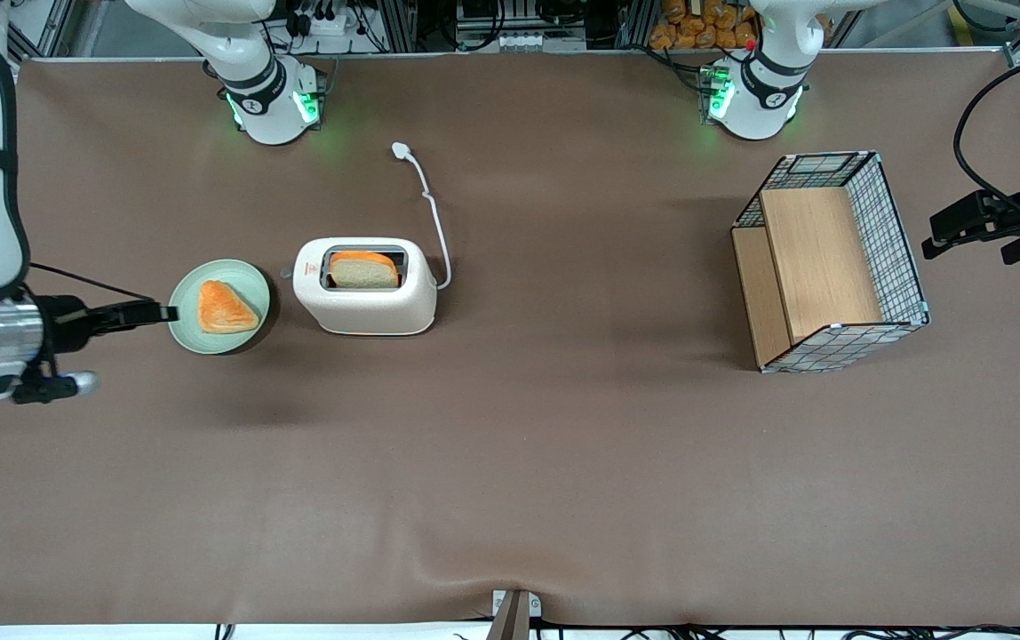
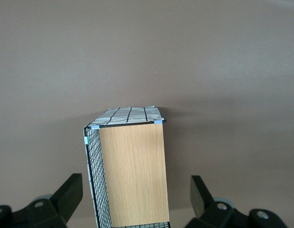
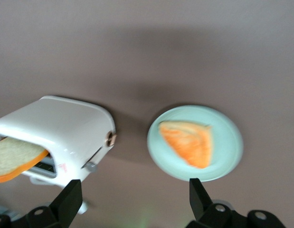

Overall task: Press toaster button with right arm
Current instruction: 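Lift the right gripper off the lever and pull it back from the toaster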

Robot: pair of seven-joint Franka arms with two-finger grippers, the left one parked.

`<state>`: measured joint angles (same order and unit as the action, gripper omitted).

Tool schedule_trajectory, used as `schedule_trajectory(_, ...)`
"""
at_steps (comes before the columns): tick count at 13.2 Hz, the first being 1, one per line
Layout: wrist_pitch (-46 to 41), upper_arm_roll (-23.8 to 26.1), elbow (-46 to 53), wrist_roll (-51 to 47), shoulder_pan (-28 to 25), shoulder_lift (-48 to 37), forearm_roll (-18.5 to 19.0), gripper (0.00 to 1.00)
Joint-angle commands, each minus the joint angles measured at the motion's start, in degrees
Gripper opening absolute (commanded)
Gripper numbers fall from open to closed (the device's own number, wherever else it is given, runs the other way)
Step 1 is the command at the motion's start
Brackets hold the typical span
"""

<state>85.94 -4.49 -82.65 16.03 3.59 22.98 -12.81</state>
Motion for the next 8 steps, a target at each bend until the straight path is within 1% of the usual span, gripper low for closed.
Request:
schedule_trajectory(1, 1.3, 0.3, -0.5, -0.6, -1.0, -6.0, 4.8, 1.0)
schedule_trajectory(2, 1.0, 0.2, -0.7, -0.6, -0.9, -7.9, 5.8, 1.0)
schedule_trajectory(4, 0.6, 0.3, -0.8, 0.8, -0.9, -11.7, 9.2, 1.0)
schedule_trajectory(8, -2.2, 0.2, -0.1, -1.6, -0.8, -14.7, 10.3, 1.0)
